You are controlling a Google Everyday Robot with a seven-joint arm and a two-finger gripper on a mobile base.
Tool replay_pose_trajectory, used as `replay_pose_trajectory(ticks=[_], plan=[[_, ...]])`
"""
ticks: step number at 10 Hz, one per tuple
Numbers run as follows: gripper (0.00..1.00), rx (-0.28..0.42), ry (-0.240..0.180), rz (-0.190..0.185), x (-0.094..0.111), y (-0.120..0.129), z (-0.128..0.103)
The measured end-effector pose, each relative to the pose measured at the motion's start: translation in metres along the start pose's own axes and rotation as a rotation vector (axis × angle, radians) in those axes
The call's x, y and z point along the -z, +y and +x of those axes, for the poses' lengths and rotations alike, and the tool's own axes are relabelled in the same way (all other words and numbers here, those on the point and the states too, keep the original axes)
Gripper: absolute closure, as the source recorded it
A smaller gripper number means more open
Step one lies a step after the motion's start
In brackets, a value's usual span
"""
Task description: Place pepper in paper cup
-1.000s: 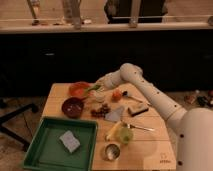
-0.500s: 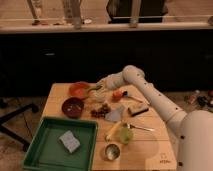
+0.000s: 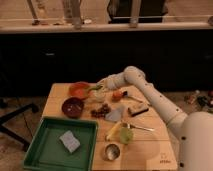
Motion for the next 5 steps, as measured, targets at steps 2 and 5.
replay_pose_trajectory(ticks=[2, 5], plan=[[0.99, 0.000, -0.002, -0.004, -0.0008, -0.0001, -0.0003], [0.75, -0.007, -0.006, -0.007, -0.0010, -0.0007, 0.0006]])
